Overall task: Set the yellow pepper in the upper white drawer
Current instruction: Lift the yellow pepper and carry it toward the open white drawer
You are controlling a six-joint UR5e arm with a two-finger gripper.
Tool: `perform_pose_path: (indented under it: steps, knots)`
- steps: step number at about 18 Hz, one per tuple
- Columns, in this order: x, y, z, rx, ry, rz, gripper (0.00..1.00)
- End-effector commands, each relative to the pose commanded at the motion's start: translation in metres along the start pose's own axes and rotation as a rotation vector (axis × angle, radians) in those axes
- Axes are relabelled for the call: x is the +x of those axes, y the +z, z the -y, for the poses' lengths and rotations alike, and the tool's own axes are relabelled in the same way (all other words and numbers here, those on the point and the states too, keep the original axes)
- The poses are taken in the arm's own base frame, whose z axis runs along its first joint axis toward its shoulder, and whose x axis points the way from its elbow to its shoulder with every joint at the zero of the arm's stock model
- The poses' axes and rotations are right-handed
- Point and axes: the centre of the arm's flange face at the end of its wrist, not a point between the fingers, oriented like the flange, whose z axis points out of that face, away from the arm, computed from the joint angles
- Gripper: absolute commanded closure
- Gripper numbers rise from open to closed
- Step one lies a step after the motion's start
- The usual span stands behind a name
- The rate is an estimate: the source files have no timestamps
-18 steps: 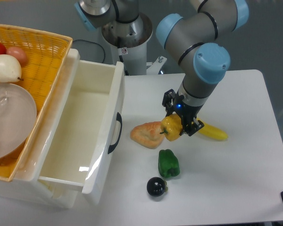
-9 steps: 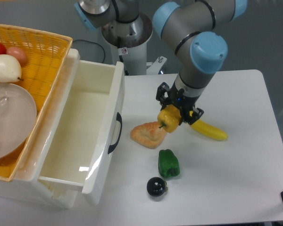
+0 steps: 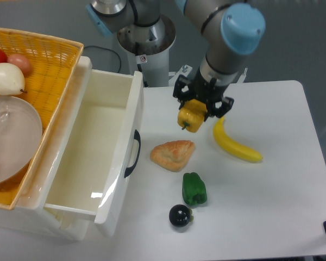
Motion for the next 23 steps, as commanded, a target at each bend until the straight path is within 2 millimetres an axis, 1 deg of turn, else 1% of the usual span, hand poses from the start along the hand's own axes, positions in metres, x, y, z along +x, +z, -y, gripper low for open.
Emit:
perform_pose_path:
  steps: [1,2,4,8,11,13,18,21,23]
  knots:
    - [-0.003,-0.006,-0.002,0.029,-0.043,-0.013,0.93]
    - [-0.001,-0.013,-0.006,0.043,-0.050,-0.011,0.93]
    - [0.004,-0.019,-0.005,0.073,-0.072,-0.023,0.93]
    - [0.024,-0.031,-0.004,0.156,-0.135,-0.084,0.93]
    - [0.037,-0.035,-0.002,0.168,-0.149,-0.090,0.93]
    - [0.053,-0.038,0.003,0.172,-0.125,-0.085,0.93]
    - [0.091,-0.022,0.018,0.137,-0.032,-0.088,0.93]
    - [0.109,-0.009,0.020,0.081,0.080,-0.056,0.93]
    - [0.113,-0.006,0.021,0.075,0.101,-0.058,0.93]
